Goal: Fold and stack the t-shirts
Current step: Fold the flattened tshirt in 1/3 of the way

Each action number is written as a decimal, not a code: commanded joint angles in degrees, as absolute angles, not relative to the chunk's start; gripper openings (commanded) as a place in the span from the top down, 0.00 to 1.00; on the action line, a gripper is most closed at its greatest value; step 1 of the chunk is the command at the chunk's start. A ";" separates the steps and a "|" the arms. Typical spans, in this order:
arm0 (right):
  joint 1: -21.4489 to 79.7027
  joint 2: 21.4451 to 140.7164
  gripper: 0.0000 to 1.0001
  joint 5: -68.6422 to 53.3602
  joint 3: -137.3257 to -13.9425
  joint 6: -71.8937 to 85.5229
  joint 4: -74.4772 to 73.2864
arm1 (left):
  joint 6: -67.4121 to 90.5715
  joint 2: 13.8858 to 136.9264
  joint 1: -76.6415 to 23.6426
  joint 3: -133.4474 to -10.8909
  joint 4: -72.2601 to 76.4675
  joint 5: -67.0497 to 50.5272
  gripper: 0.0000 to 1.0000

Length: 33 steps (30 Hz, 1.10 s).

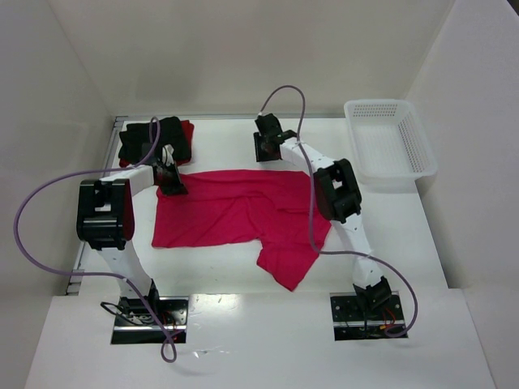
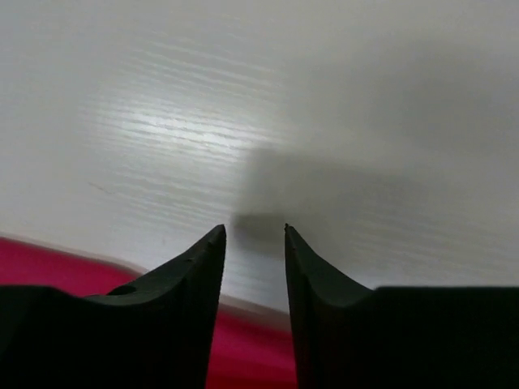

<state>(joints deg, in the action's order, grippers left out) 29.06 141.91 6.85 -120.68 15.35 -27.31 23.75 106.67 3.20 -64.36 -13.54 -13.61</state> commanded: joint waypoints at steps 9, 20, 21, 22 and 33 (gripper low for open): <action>29.53 117.78 0.48 14.50 -97.76 13.97 -31.73 | 20.74 105.91 2.55 -67.32 -17.05 -11.51 0.75; 25.75 113.64 0.75 11.59 -81.04 20.65 -28.83 | 20.21 102.22 2.55 -70.48 -20.64 -12.57 0.51; 25.75 113.64 0.75 11.60 -81.04 20.65 -28.83 | 19.69 101.00 2.55 -70.49 -21.26 -12.57 0.49; 25.23 113.64 0.75 12.56 -80.43 20.65 -28.83 | 19.69 100.29 2.55 -70.49 -21.79 -11.79 0.47; 21.36 99.42 0.31 9.85 -77.97 24.43 -31.38 | 28.56 84.49 2.55 -62.16 -25.58 -11.78 0.35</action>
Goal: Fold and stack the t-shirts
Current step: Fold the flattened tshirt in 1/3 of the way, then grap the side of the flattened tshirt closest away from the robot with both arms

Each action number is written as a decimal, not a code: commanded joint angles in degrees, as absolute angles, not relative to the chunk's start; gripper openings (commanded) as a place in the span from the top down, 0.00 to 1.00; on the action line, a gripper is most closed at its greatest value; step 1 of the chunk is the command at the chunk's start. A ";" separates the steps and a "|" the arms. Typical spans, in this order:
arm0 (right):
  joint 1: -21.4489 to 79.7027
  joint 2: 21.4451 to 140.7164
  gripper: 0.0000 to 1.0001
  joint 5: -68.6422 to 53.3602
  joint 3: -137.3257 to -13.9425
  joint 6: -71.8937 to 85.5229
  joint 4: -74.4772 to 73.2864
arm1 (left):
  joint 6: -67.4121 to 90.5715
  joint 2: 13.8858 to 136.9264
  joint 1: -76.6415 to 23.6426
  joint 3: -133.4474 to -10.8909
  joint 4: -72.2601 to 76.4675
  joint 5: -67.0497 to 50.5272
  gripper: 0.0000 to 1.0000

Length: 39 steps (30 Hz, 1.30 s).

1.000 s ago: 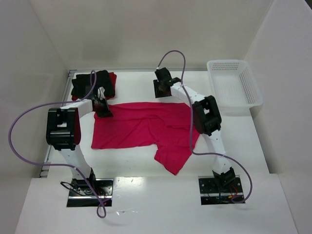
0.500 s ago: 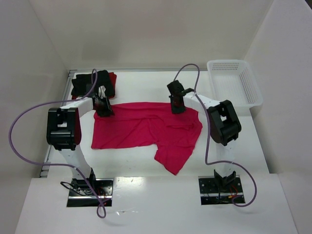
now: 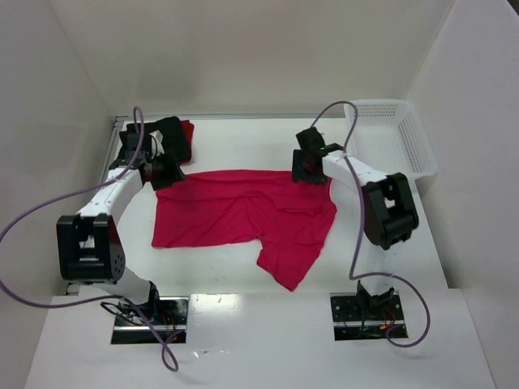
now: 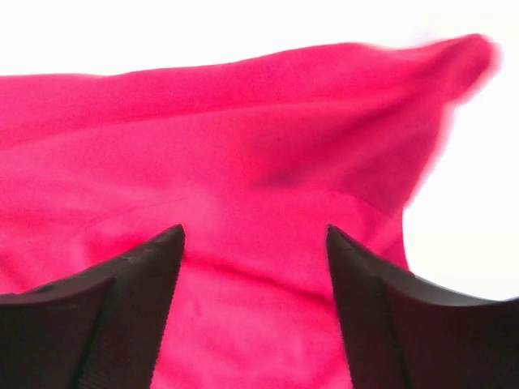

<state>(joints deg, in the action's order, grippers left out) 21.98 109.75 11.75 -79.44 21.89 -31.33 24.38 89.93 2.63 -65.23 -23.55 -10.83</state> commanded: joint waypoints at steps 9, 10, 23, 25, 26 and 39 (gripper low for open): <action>21.36 82.02 0.00 1.85 -66.11 29.17 -38.84 | 39.72 68.58 2.02 -53.81 -32.34 -5.27 0.24; 21.36 80.70 0.00 1.24 -65.31 29.18 -40.07 | 40.42 67.25 2.02 -53.09 -32.95 -4.66 0.20; 26.98 75.23 0.00 -2.20 -62.57 31.55 -50.97 | 47.81 50.63 2.02 -48.43 -39.90 -4.05 0.01; 30.66 75.23 0.00 0.42 -63.37 31.55 -54.03 | 47.81 49.83 2.02 -48.43 -40.60 -3.52 0.01; 31.89 74.63 0.00 1.14 -63.37 31.55 -54.84 | 47.03 49.83 2.02 -48.43 -41.21 -3.52 0.01; 32.78 76.72 0.17 2.47 -64.18 34.89 -50.98 | 43.60 65.55 0.27 -49.83 -30.85 -9.05 0.04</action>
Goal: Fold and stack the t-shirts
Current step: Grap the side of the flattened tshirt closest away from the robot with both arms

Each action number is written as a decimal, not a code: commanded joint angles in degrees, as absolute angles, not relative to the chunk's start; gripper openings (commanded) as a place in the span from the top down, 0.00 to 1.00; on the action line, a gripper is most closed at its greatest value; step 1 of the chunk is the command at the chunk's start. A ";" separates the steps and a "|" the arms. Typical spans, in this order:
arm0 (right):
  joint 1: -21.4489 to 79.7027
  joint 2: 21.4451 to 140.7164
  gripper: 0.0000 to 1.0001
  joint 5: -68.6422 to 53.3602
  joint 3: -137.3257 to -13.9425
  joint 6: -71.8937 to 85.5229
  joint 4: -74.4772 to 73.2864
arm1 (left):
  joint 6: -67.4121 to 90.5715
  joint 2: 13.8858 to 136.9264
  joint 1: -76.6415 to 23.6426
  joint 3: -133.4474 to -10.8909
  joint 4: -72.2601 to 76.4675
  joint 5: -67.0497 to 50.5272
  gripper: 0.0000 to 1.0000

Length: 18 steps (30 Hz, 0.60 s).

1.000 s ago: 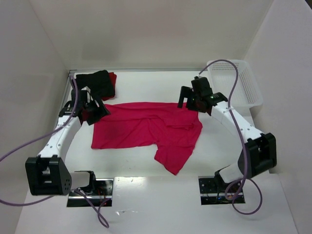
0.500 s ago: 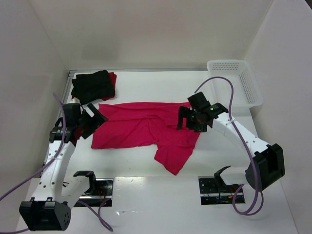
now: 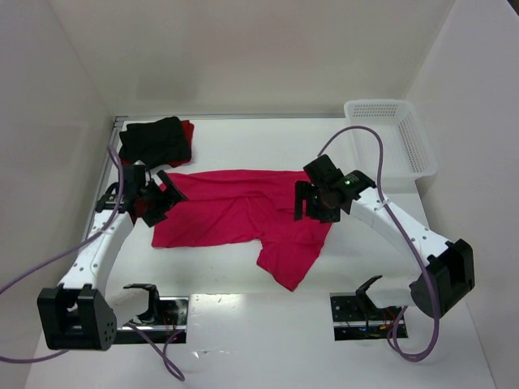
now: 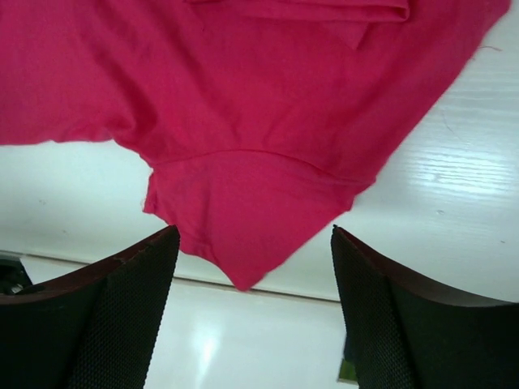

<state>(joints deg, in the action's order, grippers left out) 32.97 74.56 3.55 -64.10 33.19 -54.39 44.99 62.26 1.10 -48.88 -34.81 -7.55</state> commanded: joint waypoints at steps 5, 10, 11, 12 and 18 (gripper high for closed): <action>32.78 78.05 0.24 1.94 -61.08 37.44 -50.45 | 41.92 70.30 -1.41 -50.36 -31.37 -4.93 0.02; 32.78 78.66 0.24 -1.49 -61.08 37.44 -55.97 | 40.08 75.14 -1.41 -50.88 -33.12 -5.98 0.01; 33.57 78.66 0.24 -2.45 -61.08 38.05 -56.60 | 39.38 76.71 -1.41 -51.76 -34.00 -5.37 0.01; 34.10 78.66 0.24 -2.46 -60.30 39.01 -57.38 | 39.38 77.42 -1.41 -52.29 -34.80 -4.75 0.01; 43.23 78.66 0.08 -6.67 -55.82 44.82 -59.50 | 42.44 77.43 -1.41 -52.82 -34.11 -2.72 0.01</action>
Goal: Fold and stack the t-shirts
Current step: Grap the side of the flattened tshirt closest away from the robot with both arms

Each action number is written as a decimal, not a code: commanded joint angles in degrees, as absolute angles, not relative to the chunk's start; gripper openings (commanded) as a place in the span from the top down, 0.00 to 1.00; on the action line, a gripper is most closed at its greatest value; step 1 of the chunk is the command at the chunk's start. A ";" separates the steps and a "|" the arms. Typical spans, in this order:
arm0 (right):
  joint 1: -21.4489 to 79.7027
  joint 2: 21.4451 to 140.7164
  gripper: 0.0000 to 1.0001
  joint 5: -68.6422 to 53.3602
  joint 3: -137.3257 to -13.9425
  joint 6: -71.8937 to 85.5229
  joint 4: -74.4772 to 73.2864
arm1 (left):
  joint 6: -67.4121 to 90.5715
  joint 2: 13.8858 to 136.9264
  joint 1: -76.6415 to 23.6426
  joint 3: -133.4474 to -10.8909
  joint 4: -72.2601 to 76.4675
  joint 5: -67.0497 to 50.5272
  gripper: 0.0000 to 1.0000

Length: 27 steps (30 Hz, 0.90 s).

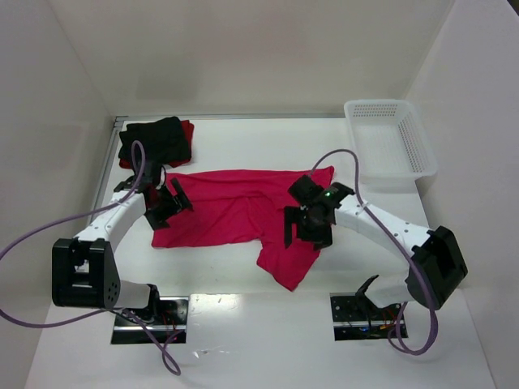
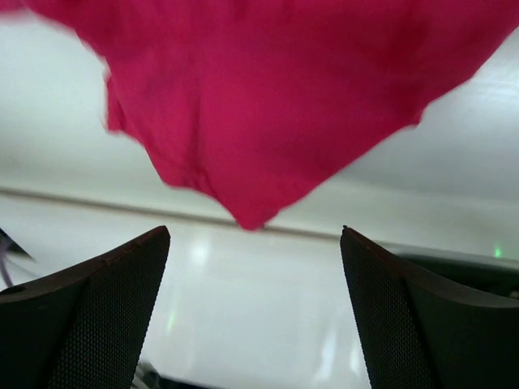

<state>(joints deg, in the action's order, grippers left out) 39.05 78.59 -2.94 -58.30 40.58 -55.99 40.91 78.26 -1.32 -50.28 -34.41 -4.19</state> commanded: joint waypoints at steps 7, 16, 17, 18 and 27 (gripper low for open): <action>54.04 74.54 0.08 -8.44 -50.46 52.55 -57.31 | 43.68 74.72 -1.41 -52.29 -33.57 -0.01 0.01; 57.13 66.01 0.08 -3.08 -39.73 59.14 -50.63 | 43.59 72.33 -1.41 -51.25 -32.87 1.67 0.01; 57.13 66.01 0.10 -1.60 -39.73 59.76 -50.63 | 43.59 71.64 -1.41 -51.24 -32.87 1.67 0.01; 57.13 65.31 0.10 -0.80 -39.73 60.55 -50.02 | 43.59 70.85 -1.41 -50.72 -32.87 1.67 0.01; 57.13 63.89 0.16 2.11 -35.68 68.20 -41.04 | 42.98 68.47 -1.41 -51.32 -33.93 1.67 0.01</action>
